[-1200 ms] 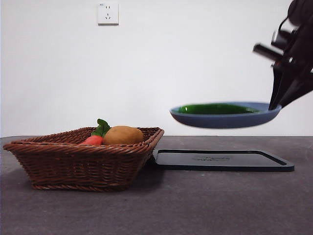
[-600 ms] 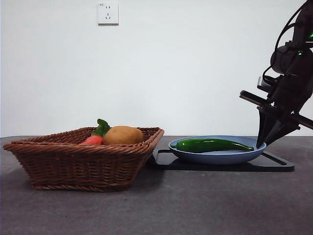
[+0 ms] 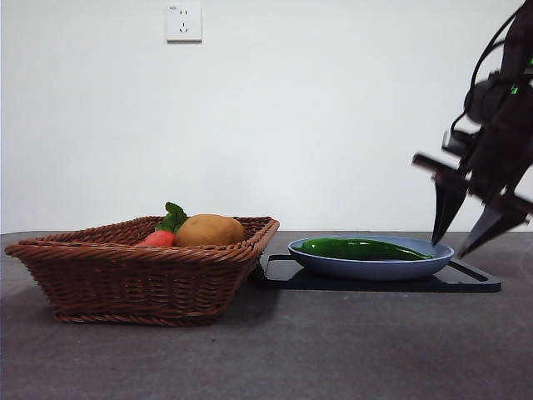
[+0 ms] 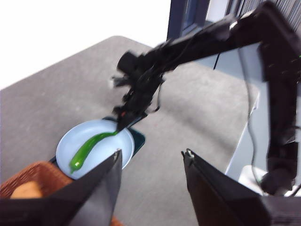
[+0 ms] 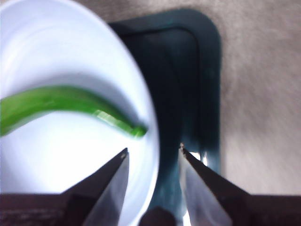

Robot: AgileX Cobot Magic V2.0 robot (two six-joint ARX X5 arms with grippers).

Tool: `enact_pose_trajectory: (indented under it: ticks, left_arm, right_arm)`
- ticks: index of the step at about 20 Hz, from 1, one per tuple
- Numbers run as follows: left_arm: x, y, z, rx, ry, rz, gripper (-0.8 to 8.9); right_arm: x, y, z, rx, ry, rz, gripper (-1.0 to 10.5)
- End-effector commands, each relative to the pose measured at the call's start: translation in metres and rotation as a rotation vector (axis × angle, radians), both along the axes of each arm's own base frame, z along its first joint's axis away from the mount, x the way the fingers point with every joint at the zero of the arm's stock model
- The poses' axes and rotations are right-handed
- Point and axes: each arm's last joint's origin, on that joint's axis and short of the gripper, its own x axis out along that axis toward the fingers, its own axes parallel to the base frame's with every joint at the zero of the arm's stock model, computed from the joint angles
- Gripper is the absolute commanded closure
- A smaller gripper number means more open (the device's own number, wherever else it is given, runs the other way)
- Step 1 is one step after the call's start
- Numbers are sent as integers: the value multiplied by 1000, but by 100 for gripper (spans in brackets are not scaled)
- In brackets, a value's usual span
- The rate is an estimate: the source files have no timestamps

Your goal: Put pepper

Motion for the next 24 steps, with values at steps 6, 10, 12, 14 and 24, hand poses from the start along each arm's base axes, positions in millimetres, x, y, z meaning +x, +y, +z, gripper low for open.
enact_pose_trajectory:
  ticks: [6, 10, 12, 14, 24]
  left_arm:
    - [1, 3, 0, 82, -38, 119, 581]
    - [1, 4, -3, 109, -23, 126, 582]
    - [1, 4, -3, 118, -30, 121, 582]
    - [0, 4, -4, 128, -31, 117, 584]
    - [-1, 5, -7, 158, -4, 114, 805]
  right_arm:
    - [-86, -2, 136, -42, -244, 100, 752]
    - [-166, 21, 190, -49, -354, 244, 755]
    - [-201, 30, 203, -40, -382, 318, 781]
    - [-230, 35, 210, -32, -373, 384, 825]
    - [-269, 37, 215, -12, -348, 469, 943]
